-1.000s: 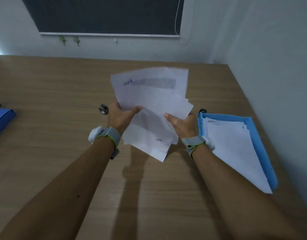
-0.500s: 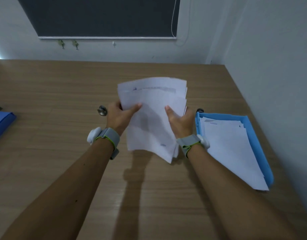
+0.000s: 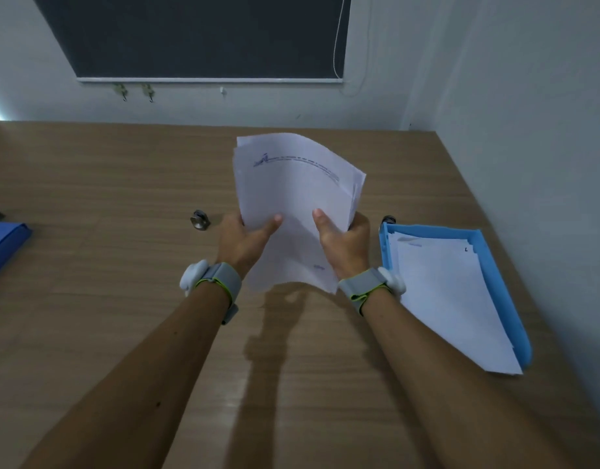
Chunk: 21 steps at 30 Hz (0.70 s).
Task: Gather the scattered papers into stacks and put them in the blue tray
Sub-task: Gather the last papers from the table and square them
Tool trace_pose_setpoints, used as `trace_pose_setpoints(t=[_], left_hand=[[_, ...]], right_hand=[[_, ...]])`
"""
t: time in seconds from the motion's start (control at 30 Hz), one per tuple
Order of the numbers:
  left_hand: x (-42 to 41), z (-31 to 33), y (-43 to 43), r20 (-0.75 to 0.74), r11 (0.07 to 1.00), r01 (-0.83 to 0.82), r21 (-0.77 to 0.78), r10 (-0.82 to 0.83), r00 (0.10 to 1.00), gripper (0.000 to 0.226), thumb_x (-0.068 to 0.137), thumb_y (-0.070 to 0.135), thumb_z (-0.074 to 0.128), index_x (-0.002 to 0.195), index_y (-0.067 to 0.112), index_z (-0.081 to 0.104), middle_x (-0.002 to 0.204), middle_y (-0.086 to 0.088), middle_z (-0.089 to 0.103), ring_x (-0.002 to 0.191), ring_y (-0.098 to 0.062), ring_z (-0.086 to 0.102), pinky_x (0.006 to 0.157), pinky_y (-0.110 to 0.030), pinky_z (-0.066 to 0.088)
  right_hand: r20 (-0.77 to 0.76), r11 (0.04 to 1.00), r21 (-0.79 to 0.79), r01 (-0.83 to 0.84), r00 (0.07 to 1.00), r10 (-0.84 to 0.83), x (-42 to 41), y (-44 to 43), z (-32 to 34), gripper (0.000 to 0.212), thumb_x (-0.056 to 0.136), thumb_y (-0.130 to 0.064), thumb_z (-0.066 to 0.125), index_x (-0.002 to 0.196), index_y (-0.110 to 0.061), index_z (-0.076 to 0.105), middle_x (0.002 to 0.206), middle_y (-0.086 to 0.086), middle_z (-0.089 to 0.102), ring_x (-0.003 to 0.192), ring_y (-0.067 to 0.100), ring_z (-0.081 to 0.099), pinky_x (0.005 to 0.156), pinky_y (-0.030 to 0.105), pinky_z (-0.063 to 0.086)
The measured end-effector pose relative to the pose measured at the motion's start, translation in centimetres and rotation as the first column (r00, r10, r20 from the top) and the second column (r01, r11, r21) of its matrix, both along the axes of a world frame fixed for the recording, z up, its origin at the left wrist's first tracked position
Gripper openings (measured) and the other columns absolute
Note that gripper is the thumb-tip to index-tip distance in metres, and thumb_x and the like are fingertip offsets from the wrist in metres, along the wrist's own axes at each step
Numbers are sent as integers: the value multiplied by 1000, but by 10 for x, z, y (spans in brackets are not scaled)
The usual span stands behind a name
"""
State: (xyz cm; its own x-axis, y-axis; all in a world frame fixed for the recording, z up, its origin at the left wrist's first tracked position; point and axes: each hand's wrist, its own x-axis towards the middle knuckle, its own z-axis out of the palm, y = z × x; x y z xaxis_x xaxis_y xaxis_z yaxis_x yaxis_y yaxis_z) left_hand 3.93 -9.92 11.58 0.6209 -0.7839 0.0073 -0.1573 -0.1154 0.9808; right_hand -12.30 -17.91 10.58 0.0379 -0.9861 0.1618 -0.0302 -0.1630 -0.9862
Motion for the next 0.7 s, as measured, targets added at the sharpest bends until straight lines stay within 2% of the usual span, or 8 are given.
trace_pose_setpoints(t=[0.07, 0.1, 0.23, 0.33, 0.4, 0.53, 0.63, 0.7], left_hand=[[-5, -16, 7, -21, 999, -37, -9, 37, 999, 22, 75, 36, 88, 91, 28, 74, 87, 18, 75, 75, 8, 73, 68, -20, 63], [-8, -28, 12, -30, 999, -44, 9, 45, 999, 20, 75, 36, 88, 87, 31, 73, 86, 20, 73, 74, 10, 71, 66, -16, 60], [-22, -69, 37, -11, 990, -62, 125, 64, 998, 22, 78, 32, 86, 92, 28, 69, 89, 5, 71, 79, -8, 67, 77, -30, 53], [-21, -65, 31, -7, 990, -72, 122, 73, 997, 17, 79, 33, 85, 84, 32, 68, 81, 10, 71, 70, 7, 62, 75, -32, 55], [-20, -53, 23, 5, 988, -94, 119, 94, 996, 18, 78, 39, 84, 76, 34, 67, 73, 21, 68, 60, 16, 61, 63, -24, 54], [-23, -47, 21, 22, 993, -97, 60, 96, 995, 18, 77, 41, 85, 74, 38, 67, 73, 24, 68, 63, 15, 65, 54, -9, 53], [-28, -68, 38, 35, 989, -86, 119, 83, 996, 21, 75, 38, 87, 72, 37, 67, 73, 24, 68, 74, -5, 71, 66, -23, 58], [-27, -73, 46, 9, 988, -83, 128, 83, 997, 23, 68, 38, 92, 72, 38, 69, 71, 25, 70, 77, -1, 74, 73, -28, 59]], right_hand=[[-47, 999, -40, 14, 999, -16, -4, 5, -20, 19, 73, -45, 77, 74, -27, 70, 69, -9, 72, 65, 5, 70, 52, 27, 54], [-78, 1000, -27, 12, 997, -14, -8, 10, -36, 20, 72, -48, 76, 75, -29, 70, 67, -10, 72, 64, 4, 70, 51, 27, 55], [-269, 997, 72, 12, 963, 8, -29, 40, -93, 32, 69, -57, 72, 80, -27, 70, 54, -21, 62, 62, 9, 69, 50, 20, 50], [-249, 998, 60, 4, 968, 11, -30, 36, -91, 29, 71, -52, 72, 82, -26, 70, 57, -25, 61, 61, 3, 65, 55, 24, 54], [-200, 999, 43, -19, 979, 27, -26, 26, -78, 23, 72, -48, 73, 81, -27, 71, 63, -25, 65, 64, -2, 67, 59, 25, 57], [-166, 999, 28, -23, 986, 27, -26, 21, -73, 12, 74, -43, 75, 74, -33, 68, 66, -28, 68, 67, -7, 67, 55, 15, 54], [-270, 993, 112, -38, 961, 67, -38, 35, -95, 16, 76, -37, 77, 78, -23, 68, 68, -13, 69, 68, 11, 70, 59, 31, 59], [-311, 991, 123, -59, 946, 95, -44, 40, -103, 16, 76, -34, 78, 79, -22, 68, 70, -7, 69, 70, 17, 71, 60, 32, 59]])
